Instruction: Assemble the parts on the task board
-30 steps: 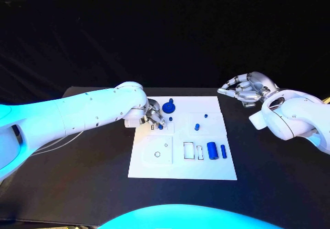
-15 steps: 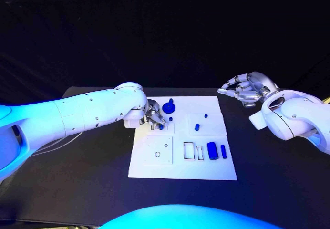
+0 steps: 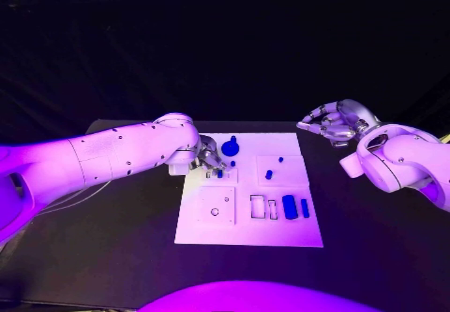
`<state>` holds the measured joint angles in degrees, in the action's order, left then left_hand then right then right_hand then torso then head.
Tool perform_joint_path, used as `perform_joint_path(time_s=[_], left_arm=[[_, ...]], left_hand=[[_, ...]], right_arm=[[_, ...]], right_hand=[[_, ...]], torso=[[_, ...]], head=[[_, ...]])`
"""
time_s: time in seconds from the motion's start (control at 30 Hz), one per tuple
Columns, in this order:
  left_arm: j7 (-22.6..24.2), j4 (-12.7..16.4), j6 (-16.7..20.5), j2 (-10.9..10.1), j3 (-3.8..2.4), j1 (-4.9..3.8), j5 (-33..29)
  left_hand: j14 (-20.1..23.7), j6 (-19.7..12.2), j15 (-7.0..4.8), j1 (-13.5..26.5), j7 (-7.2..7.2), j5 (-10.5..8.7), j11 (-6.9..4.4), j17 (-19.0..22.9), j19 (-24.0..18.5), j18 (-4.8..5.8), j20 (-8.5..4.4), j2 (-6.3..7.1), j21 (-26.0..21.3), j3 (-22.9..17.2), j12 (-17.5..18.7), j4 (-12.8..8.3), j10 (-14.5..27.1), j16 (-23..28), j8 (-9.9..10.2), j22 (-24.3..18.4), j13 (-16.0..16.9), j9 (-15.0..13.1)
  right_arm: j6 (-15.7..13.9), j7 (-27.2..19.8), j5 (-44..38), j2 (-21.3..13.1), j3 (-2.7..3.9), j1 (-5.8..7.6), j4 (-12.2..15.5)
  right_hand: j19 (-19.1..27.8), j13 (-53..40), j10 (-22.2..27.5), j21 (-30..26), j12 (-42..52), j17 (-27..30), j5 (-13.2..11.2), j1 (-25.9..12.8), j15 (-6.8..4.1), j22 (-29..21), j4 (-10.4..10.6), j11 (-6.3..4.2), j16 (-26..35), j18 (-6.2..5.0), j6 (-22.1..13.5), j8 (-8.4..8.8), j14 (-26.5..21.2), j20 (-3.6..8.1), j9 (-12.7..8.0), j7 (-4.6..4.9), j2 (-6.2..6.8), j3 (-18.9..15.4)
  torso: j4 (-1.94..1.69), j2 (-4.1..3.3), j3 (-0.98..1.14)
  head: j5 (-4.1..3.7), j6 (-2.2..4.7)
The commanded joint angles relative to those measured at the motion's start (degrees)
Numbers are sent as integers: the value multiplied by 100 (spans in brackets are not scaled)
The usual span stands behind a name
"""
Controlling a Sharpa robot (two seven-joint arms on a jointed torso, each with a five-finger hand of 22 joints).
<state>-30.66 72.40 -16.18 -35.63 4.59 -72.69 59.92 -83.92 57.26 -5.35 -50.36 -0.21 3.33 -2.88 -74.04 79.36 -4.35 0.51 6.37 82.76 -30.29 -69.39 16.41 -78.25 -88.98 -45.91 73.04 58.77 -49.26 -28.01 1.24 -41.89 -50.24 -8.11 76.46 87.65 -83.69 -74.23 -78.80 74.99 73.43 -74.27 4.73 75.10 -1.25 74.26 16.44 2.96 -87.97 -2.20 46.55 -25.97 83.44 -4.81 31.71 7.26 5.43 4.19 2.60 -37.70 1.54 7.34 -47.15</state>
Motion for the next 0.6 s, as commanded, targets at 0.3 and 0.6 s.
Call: perform_joint_path(time_s=[0.3, 0.6], left_arm=[[12, 233, 18, -157, -152, -9, 35], [54, 327, 48, -351, -398, -135, -97]], left_hand=[[-608, -4, -81, -101, 3, 101, -78, -1596, 97, 91, -15, 125, 56, 218, 51, -23, -48, -102, 82, 65, 6, -135], [-400, -799, 148, -643, 356, 161, 230, -1074, -477, -77, 169, 62, -418, 542, 1026, 9, 908, 252, 696, -815, -1175, 61]], right_arm=[[7, -20, -10, -2, 0, -9, -15], [-3, -38, 2, -13, -2, -13, -49]], right_hand=[[-16, -303, 41, -73, -50, -1078, -55, -69, -23, 665, 14, -36, 103, -120, -52, -151, 528, 28, 94, -10, -76, -303], [-17, -303, 41, -73, -49, -1081, -55, -74, -23, 666, 13, -35, 102, -120, -59, -150, 528, 28, 96, -9, -79, -309]], torso=[[4, -1, -2], [-14, 5, 3]], head=[[10, 48], [20, 106]])
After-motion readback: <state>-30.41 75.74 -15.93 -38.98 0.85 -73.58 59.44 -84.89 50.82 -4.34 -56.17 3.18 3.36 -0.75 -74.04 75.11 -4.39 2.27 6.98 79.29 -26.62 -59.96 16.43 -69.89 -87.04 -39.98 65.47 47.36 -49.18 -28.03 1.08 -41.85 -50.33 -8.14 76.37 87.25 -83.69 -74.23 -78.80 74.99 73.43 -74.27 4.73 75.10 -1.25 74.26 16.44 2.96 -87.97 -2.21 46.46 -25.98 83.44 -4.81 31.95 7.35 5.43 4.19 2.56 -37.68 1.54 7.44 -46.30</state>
